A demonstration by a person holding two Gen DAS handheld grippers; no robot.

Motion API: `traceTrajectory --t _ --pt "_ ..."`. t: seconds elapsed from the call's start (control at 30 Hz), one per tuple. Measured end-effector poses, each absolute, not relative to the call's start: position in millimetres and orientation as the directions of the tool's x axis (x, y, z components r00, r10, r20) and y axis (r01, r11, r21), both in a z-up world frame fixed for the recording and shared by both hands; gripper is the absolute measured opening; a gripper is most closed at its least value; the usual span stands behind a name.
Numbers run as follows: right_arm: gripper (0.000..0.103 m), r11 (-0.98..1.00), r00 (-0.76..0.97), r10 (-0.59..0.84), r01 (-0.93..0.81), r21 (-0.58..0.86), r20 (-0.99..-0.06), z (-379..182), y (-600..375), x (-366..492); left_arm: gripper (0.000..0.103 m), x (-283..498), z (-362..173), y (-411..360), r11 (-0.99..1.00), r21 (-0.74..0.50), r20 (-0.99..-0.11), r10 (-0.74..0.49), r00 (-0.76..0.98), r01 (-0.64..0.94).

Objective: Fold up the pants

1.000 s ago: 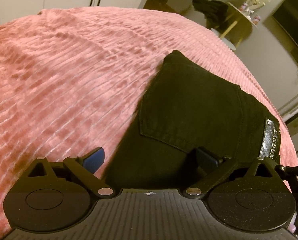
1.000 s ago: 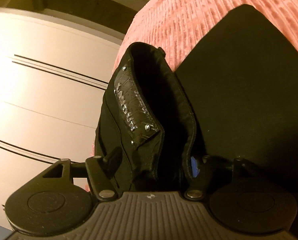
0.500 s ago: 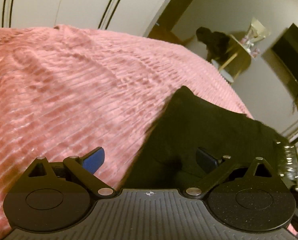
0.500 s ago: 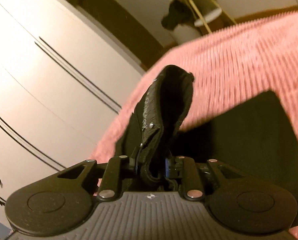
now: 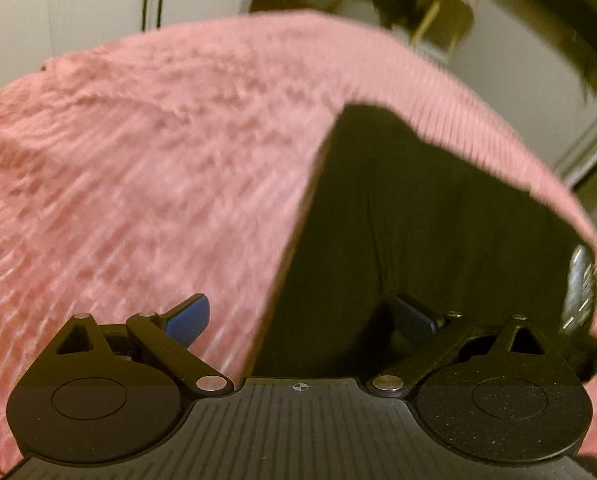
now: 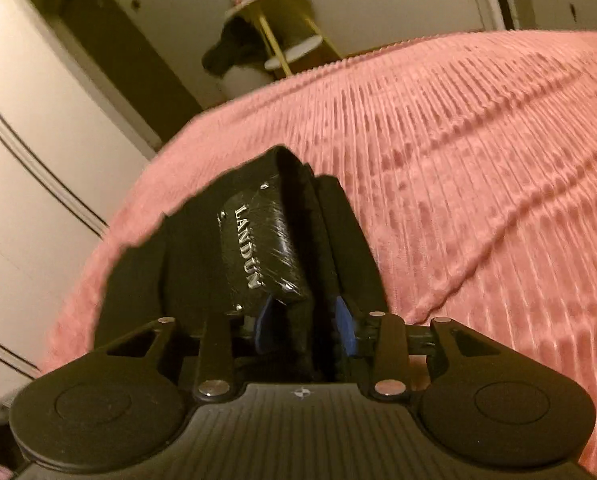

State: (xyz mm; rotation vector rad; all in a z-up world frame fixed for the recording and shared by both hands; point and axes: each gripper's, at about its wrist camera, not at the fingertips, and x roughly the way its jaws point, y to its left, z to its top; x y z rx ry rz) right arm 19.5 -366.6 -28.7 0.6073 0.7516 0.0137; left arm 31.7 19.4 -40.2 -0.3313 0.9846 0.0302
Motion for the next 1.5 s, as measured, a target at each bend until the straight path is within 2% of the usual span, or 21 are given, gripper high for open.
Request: traceTrajectory --t 0.03,0.23,0.27,0.3,0.33,0.43,0.57,0.6,0.63,0.7,0.77,0.83,0.87,0.93,1.13,1.37,1.5 --pt "0.042 0.812 0.750 0.233 0.200 0.548 -0.619 -24.9 -369.5 15.1 0.101 32.8 -41.7 17.6 0.953 -0.252 -0.827 -0.120 0.549 -0.171" --pt "0.041 0.800 0.776 0.250 0.172 0.575 -0.579 -1.2 -360.4 -17.9 0.101 31.0 -42.3 20.2 0.946 -0.270 -0.819 -0.128 0.559 -0.179" --pt "0.039 0.800 0.782 0.247 0.168 0.576 -0.573 1.3 -359.6 -20.8 0.101 29.7 -40.8 20.7 0.945 -0.272 -0.814 -0.124 0.567 -0.183" --pt "0.028 0.798 0.790 0.252 0.156 0.581 -0.559 4.5 -358.3 -23.0 0.101 28.9 -39.1 21.4 0.943 -0.278 -0.808 -0.125 0.576 -0.184" --pt "0.023 0.796 0.797 0.260 0.144 0.589 -0.546 4.0 -358.8 -21.0 0.101 26.8 -37.5 22.9 0.940 -0.288 -0.798 -0.130 0.588 -0.184" --pt "0.023 0.795 0.796 0.302 0.092 0.600 -0.524 7.9 -350.2 -16.5 0.101 26.6 -34.9 24.4 0.934 -0.310 -0.780 -0.143 0.610 -0.177" --pt "0.021 0.812 0.735 0.315 0.119 0.572 -0.601 -13.0 -336.7 -2.2 0.101 28.0 -34.6 21.7 0.934 -0.324 -0.771 -0.167 0.615 -0.152" --pt "0.014 0.822 0.714 0.297 0.146 0.550 -0.634 -21.9 -335.2 0.6 0.101 27.2 -33.6 20.9 0.934 -0.329 -0.765 -0.177 0.620 -0.139" --pt "0.001 0.837 0.707 0.273 0.159 0.523 -0.652 -27.1 -334.2 1.8 0.101 26.9 -32.9 19.2 0.937 -0.325 -0.765 -0.180 0.618 -0.130" --pt "0.000 0.872 0.670 0.173 0.236 0.429 -0.722 -36.2 -334.9 7.1 0.101 29.1 -34.8 14.8 0.945 -0.303 -0.785 -0.175 0.594 -0.121" --pt "0.000 0.838 0.643 0.196 0.282 0.467 -0.740 -44.5 -344.8 12.9 0.101 38.1 -44.0 6.0 0.963 -0.245 -0.841 -0.155 0.518 -0.111" --pt "0.000 0.831 0.631 0.207 0.290 0.475 -0.747 -41.7 -347.3 15.7 0.102 41.9 -49.6 2.4 0.970 -0.215 -0.860 -0.134 0.493 -0.111" --pt "0.000 0.841 0.636 0.204 0.275 0.465 -0.745 -36.6 -345.9 14.3 0.100 41.0 -48.0 3.4 0.969 -0.222 -0.850 -0.137 0.508 -0.110" --pt "0.009 0.851 0.655 0.216 0.237 0.469 -0.724 -21.4 -343.0 8.2 0.100 34.0 -38.1 9.3 0.963 -0.244 -0.807 -0.136 0.575 -0.115" --pt "0.013 0.892 0.735 0.206 0.130 0.433 -0.646 26.0 -335.5 26.3 0.101 34.7 -2.6 7.4 0.958 -0.267 -0.684 -0.115 0.720 -0.100" --pt "0.013 0.966 0.730 0.138 0.049 0.253 -0.670 30.4 -297.5 117.3 0.101 109.0 7.0 -47.8 0.986 -0.164 -0.687 -0.119 0.717 0.006" --pt "0.009 0.992 0.680 0.069 0.028 0.121 -0.730 1.6 -285.6 147.9 0.101 143.7 -12.5 -80.9 0.995 -0.087 -0.730 -0.090 0.677 0.037"
